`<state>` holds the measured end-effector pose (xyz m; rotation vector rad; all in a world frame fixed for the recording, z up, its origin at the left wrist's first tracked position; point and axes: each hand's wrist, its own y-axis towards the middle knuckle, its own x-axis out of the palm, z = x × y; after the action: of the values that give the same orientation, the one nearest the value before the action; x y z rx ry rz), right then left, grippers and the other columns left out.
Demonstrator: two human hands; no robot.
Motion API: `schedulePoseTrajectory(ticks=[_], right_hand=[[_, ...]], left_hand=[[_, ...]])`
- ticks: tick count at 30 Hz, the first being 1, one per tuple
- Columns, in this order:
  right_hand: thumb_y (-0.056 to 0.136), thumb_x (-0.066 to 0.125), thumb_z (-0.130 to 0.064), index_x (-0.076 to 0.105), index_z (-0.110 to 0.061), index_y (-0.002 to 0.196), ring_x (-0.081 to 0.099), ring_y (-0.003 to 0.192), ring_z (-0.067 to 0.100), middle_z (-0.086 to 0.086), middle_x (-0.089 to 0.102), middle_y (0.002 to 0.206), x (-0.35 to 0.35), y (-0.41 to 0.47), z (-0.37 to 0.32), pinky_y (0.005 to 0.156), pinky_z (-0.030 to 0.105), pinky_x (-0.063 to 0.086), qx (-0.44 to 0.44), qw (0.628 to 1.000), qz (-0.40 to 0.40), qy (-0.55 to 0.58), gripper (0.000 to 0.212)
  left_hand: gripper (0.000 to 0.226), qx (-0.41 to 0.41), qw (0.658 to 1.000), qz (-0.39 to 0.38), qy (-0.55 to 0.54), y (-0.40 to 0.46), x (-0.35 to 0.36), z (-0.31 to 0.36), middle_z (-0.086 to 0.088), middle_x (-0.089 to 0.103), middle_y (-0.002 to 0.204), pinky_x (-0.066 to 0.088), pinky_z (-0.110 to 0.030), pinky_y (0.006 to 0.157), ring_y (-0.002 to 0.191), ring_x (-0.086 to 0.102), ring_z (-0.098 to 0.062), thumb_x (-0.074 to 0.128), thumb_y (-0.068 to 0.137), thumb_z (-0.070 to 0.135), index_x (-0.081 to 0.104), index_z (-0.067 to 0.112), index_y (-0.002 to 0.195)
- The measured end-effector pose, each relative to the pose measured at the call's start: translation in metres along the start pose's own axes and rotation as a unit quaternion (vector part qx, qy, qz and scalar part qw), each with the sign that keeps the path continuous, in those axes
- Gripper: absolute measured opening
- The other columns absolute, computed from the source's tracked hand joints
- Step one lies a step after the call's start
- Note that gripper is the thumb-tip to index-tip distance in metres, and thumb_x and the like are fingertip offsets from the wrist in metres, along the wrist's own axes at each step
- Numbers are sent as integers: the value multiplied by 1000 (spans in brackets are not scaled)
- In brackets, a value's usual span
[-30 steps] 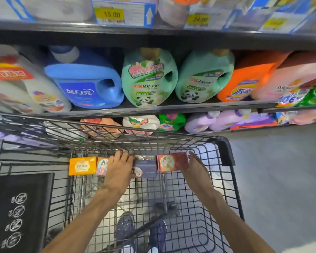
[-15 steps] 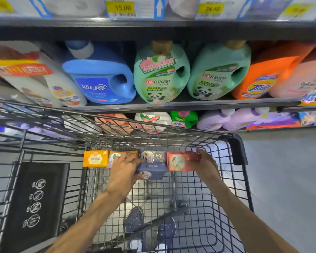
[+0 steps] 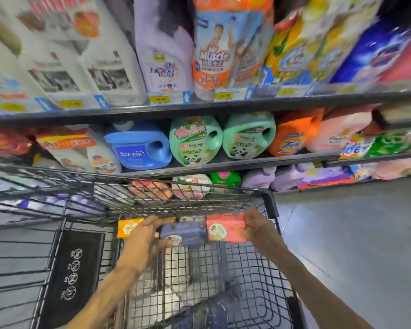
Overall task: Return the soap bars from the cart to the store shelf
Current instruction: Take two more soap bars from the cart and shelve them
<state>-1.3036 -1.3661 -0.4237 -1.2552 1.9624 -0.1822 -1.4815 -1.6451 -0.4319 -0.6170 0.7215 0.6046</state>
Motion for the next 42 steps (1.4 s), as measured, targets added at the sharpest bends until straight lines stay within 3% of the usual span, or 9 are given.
schedulePoseTrajectory(ticks=[3,5,9,14,18,26,30,36,42], right_hand=[[72,72,-30,62,-35,100,70,81,28,3,71,90,-32,-37,-13,71,51,58,-18,998,22,60,30],[71,82,-30,62,-30,102,73,76,22,0,74,85,-59,-67,-29,68,43,59,-37,995,40,88,37],[78,70,15,55,2,109,64,65,-4,-10,71,74,-120,-145,-58,59,13,49,-51,986,85,136,37],[77,77,6,57,-8,118,68,89,16,15,67,107,-198,-240,-58,68,25,54,-48,969,169,174,48],[76,79,5,59,-14,113,68,90,21,15,68,106,-264,-314,-46,71,32,56,-44,949,248,189,45],[76,78,6,61,-14,109,67,99,30,18,67,110,-386,-434,27,78,39,59,-58,895,376,234,43],[76,78,7,59,-8,112,67,92,22,19,67,110,-446,-484,82,76,30,58,-66,874,414,243,44],[76,77,9,60,-4,113,68,82,7,16,67,106,-537,-540,148,70,22,57,-62,850,461,247,43],[76,78,7,64,-12,108,70,89,19,14,71,105,-627,-557,203,76,34,59,-57,832,500,234,40]], left_hand=[[49,22,999,9,-27,-10,-34,29,22,57,103,47,-15,87,94,54,9,89,71,25,66,30,114],[45,21,997,10,-69,-16,-57,53,20,63,101,47,-12,86,95,59,11,92,65,27,71,28,105],[48,144,988,17,-42,-29,-98,104,-1,71,115,52,-48,98,112,65,-28,80,65,66,72,42,105],[50,219,975,-31,-18,-46,-131,226,22,62,106,52,-28,87,98,63,-4,87,69,46,58,47,111],[50,297,953,-65,-1,-63,-135,331,19,61,108,50,-27,89,97,61,0,85,72,44,60,39,115],[47,434,897,-77,-2,-88,-82,529,16,63,95,45,-16,75,87,60,0,83,70,54,66,35,110],[43,463,879,-114,-21,-99,-34,623,12,66,94,51,-27,77,85,64,-5,83,70,51,66,34,105],[36,490,860,-132,-45,-109,31,748,13,65,102,55,-25,71,92,64,-4,83,70,44,65,43,102],[46,513,848,-123,-57,-90,74,855,15,67,103,53,-37,84,92,64,-3,82,69,50,66,35,109]])
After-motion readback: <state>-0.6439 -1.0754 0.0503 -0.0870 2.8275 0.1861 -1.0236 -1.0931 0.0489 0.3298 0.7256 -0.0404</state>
